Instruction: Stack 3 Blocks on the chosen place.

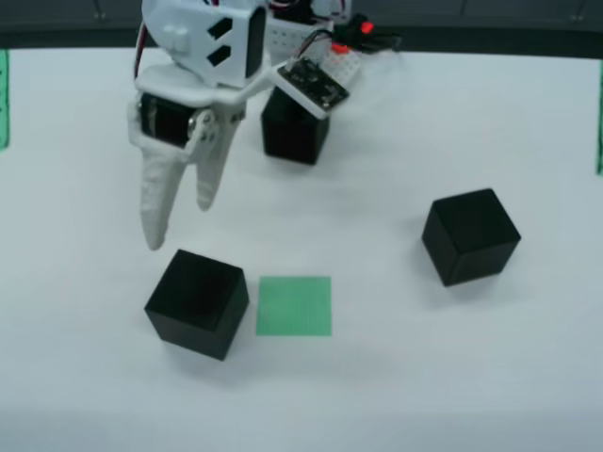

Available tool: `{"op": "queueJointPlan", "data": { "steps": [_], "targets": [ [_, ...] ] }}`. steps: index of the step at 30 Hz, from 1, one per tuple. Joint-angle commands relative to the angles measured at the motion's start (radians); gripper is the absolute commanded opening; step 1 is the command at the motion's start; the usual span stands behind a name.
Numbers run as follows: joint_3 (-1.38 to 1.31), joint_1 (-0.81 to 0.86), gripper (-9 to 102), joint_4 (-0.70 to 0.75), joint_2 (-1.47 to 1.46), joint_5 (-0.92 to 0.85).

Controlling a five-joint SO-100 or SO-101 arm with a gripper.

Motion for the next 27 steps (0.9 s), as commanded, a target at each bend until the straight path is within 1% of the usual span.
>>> {"op": "queueJointPlan", "data": {
  "steps": [1,6,14,21,27],
  "targets": [
    [-0.149,0.005,29,0.066,-0.084,-0.011],
    [-0.305,0.012,34,0.149,-0.21,-0.021],
    [-0.445,0.002,35,0.241,-0.364,-0.049],
    [-0.572,-0.003,38,0.279,-0.488,-0.081],
    [-0.601,-0.034,38,0.279,-0.549,-0.107]
  ]
}}
